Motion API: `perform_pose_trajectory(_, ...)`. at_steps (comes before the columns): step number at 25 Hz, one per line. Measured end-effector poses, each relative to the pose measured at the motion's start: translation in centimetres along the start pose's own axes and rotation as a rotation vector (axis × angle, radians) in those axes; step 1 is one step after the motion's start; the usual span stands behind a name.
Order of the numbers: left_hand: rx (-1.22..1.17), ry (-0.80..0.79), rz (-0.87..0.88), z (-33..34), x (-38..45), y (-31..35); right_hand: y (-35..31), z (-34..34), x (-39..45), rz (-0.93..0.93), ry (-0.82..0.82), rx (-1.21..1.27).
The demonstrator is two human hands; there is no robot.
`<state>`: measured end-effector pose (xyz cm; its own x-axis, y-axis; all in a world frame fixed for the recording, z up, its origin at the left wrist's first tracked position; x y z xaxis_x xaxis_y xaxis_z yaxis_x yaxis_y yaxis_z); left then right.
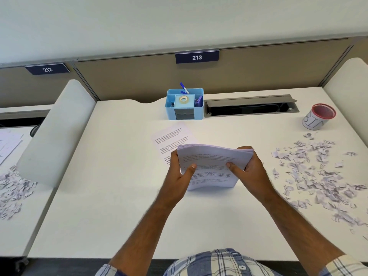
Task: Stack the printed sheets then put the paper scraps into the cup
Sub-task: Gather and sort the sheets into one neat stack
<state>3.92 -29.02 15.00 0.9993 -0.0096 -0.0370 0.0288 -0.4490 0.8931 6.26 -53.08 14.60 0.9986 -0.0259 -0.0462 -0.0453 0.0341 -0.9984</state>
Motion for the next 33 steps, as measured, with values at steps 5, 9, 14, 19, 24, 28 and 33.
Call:
perform_pose_trajectory(5,-0.073,0.102,-0.025,0.5,0.5,0.7,-0.2,0.0,0.2,0.012,0.004,-0.008)
perform_pose_trajectory(9,-0.084,0.146,-0.022,0.1,0.9,0.6,-0.3,-0.5,0.1,-0.031,0.010,-0.050)
perform_pose_trajectory(14,-0.074,0.132,-0.076,0.3,1.5,0.3,1.0,-0.2,0.6,0.014,-0.009,-0.014)
perform_pose_trajectory(19,-0.065,0.118,-0.088,0.2,1.8,0.5,0.8,-0.3,1.1,0.016,0.013,-0.002)
perform_pose_trajectory(24,-0.085,0.120,-0.119,0.9,1.6,-1.4,1.9,-0.5,0.8,0.026,0.015,-0.016)
perform_pose_trajectory(28,-0.079,0.075,-0.169,1.7,2.1,-2.7,3.5,-0.5,0.9,0.085,0.045,-0.003)
perform_pose_trajectory(33,-0.029,-0.066,-0.243,2.7,3.2,-5.6,5.2,-0.4,1.7,0.138,-0.013,-0.017)
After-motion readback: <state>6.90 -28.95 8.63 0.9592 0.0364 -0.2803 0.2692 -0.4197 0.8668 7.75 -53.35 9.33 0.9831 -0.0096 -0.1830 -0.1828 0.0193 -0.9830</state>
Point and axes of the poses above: each hand's wrist, its own x-axis towards the middle knuckle, its own z-axis out of the palm, y = z × x, the point moved 3 cm from there along x, towards the middle knuckle, and after that the axes turned 13 degrees about x, right-handed, at the moved point
